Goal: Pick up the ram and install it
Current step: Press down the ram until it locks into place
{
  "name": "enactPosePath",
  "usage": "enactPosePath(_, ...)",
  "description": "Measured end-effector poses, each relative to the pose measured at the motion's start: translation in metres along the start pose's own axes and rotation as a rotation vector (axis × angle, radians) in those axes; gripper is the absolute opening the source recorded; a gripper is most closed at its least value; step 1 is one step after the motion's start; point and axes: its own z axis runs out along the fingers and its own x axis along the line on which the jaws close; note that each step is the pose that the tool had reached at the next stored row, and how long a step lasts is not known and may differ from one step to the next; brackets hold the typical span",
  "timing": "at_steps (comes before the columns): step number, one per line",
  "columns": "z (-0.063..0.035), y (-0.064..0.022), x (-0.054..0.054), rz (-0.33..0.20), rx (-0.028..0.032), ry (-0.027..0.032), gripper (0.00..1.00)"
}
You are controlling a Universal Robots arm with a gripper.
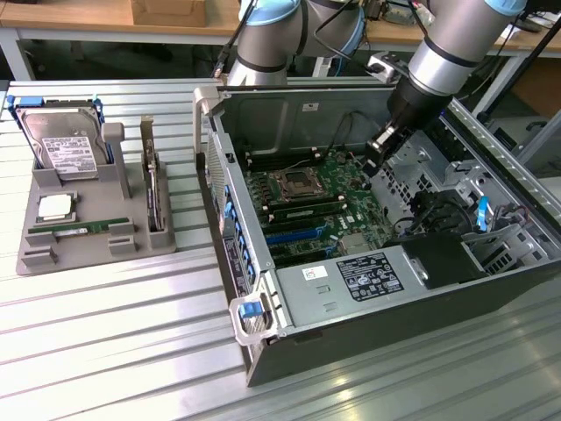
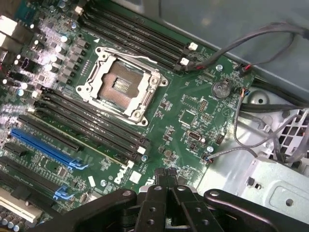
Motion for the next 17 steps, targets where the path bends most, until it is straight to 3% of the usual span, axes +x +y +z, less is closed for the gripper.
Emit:
enactPosePath(4, 0.0002, 0.0000, 0.0000, 0.084, -0.0049, -0.0055, 0.11)
enactPosePath(5, 0.0002, 0.0000, 0.0000, 0.137, -0.0079, -0.0090, 0.11)
enactPosePath(7, 0.0003, 0.0000, 0.0000, 0.180, -0.0103, -0.0118, 0.11)
enactPosePath(17, 0.0005, 0.0000, 0.0000, 0.302, -0.0174, -0.0198, 0.11)
